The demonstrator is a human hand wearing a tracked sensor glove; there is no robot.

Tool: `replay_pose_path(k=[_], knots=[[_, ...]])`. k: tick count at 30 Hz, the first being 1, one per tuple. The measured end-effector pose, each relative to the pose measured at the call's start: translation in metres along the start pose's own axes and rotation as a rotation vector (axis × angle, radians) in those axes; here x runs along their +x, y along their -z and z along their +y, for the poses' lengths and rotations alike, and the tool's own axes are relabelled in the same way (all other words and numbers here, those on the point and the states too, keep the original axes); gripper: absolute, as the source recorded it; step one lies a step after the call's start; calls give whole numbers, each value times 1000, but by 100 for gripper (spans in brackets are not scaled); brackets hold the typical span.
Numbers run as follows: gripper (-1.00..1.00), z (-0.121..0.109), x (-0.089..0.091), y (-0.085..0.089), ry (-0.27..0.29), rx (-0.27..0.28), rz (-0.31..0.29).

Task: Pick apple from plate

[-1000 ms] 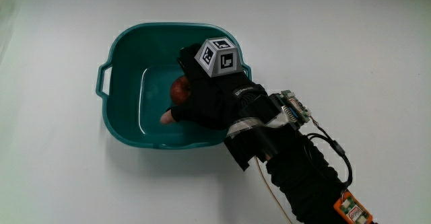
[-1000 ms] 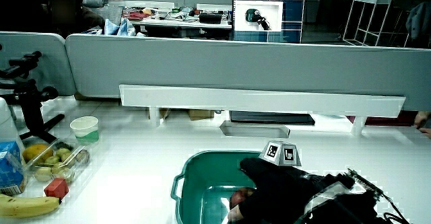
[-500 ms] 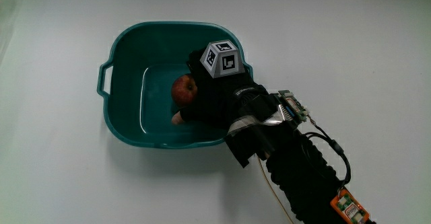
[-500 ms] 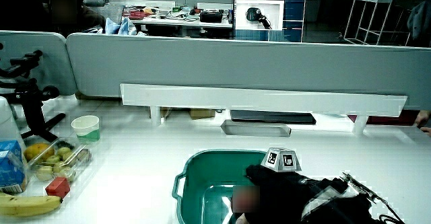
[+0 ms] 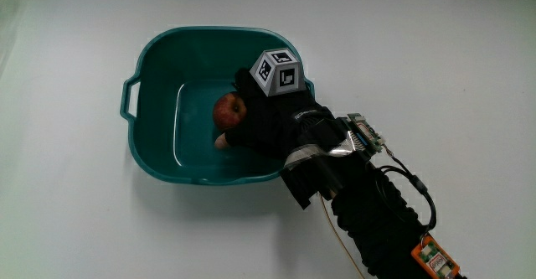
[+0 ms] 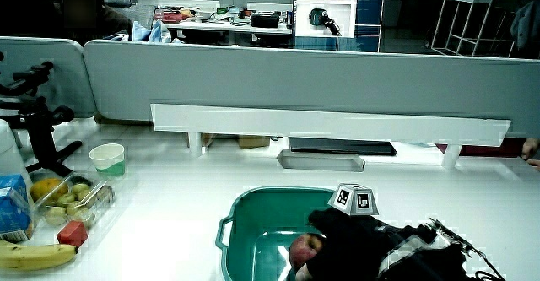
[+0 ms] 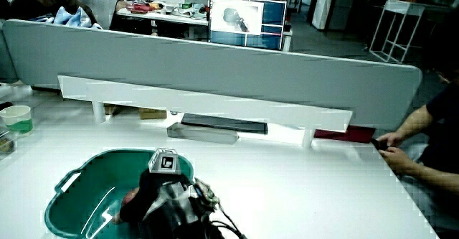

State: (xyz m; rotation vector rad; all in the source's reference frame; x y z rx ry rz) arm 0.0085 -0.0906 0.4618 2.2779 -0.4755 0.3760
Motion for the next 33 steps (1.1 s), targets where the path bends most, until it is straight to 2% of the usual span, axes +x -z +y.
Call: replay_pose_path(k=[5, 6, 13, 18, 25, 27, 28, 29, 33], knots=[[33, 0, 1, 0, 4, 19, 1], [37, 3, 2, 2, 6, 2, 9], [60, 3, 1, 2, -12, -20, 18], [77, 1, -2, 1, -21, 29, -8], [100, 1, -4, 4, -49, 56, -41], [100, -2, -8, 0, -77, 55, -50], [100, -3, -8, 0, -79, 68, -62], [100, -4, -8, -2, -83, 77, -49], [100, -11, -11, -9, -102, 82, -58]])
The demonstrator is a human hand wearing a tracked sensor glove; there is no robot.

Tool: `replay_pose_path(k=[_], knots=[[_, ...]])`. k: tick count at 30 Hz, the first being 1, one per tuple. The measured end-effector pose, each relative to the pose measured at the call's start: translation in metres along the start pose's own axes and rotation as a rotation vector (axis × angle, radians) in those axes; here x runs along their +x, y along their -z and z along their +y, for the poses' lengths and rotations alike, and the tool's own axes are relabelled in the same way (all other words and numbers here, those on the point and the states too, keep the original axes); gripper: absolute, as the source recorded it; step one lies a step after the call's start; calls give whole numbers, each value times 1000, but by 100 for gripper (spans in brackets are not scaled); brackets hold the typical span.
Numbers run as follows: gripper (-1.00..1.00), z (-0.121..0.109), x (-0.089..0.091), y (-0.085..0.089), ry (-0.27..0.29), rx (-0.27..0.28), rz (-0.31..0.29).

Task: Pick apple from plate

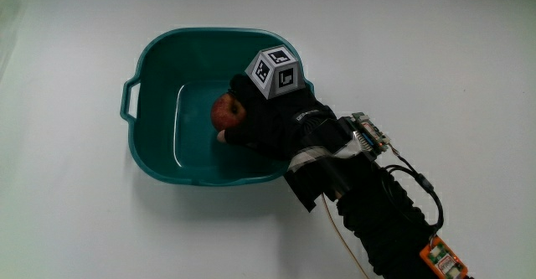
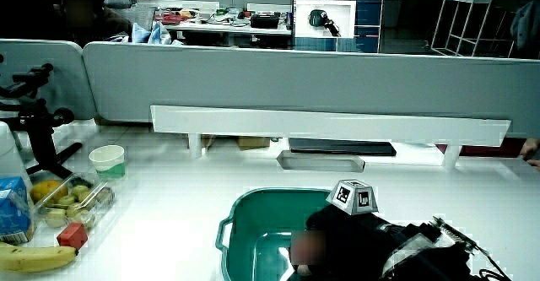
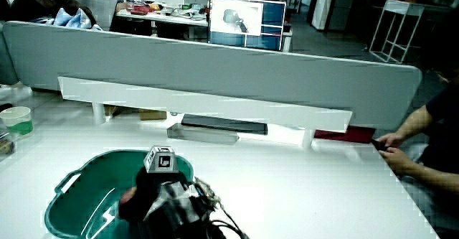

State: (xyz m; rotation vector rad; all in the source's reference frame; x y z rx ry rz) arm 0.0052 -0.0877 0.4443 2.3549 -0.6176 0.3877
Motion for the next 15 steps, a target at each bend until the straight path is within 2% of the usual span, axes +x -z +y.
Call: replay_pose_path(k=[2, 7, 9, 11, 12, 15], knots=[[100, -6, -4, -7, -15, 22, -10], [100, -18, -1, -15, -17, 18, -27], [100, -27, -1, -24, -26, 57, -28], [100, -31, 6, -25, -32, 31, -16], [100, -38, 4, -32, -27, 61, -24], [100, -46, 9, -39, -35, 84, -16]])
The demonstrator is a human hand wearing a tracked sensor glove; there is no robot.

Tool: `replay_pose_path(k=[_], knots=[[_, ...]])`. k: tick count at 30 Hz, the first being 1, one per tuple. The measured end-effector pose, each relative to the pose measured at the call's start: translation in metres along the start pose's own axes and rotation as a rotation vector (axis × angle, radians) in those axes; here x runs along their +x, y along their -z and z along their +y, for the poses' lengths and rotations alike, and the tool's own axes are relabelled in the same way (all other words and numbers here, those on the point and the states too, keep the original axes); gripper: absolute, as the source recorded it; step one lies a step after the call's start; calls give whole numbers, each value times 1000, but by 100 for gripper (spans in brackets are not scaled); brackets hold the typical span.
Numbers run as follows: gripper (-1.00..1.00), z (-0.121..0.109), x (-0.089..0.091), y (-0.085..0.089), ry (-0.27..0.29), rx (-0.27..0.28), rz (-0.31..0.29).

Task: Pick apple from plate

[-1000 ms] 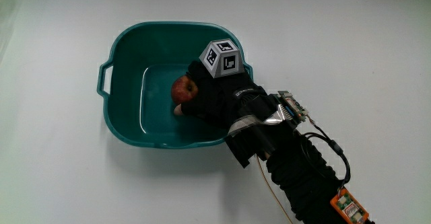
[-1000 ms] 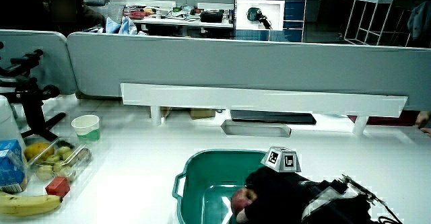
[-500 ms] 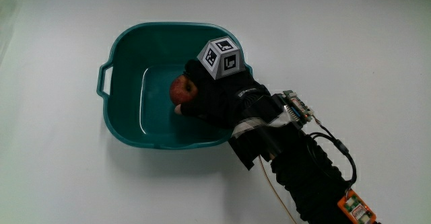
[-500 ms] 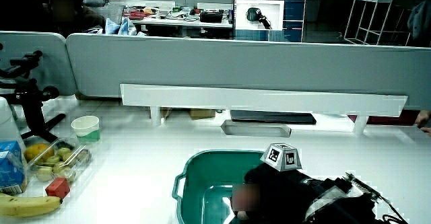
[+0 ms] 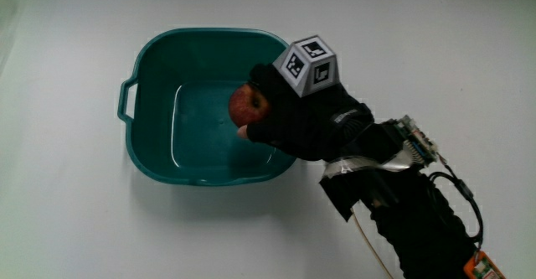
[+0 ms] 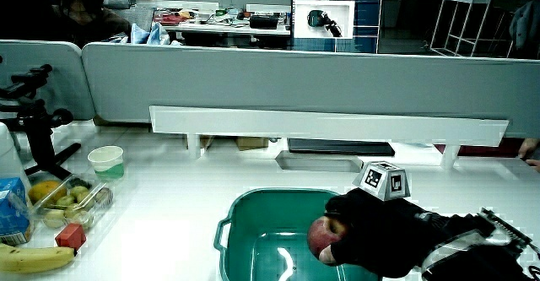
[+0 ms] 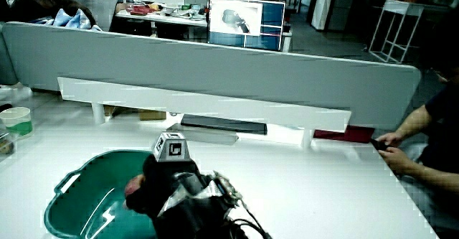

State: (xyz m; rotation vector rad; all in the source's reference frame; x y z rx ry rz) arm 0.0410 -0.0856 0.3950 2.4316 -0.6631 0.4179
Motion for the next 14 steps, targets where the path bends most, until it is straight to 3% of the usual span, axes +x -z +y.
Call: replay_pose_path(k=[3, 4, 8, 9, 13, 14], knots=[[100, -7, 8, -7, -1, 7, 45], [100, -7, 13, -6, 14, -3, 18], [100, -19, 23, -17, 45, 44, 24], [100, -19, 29, -16, 47, 25, 30], [100, -25, 43, -20, 82, 42, 9], [100, -28, 45, -24, 60, 46, 61]])
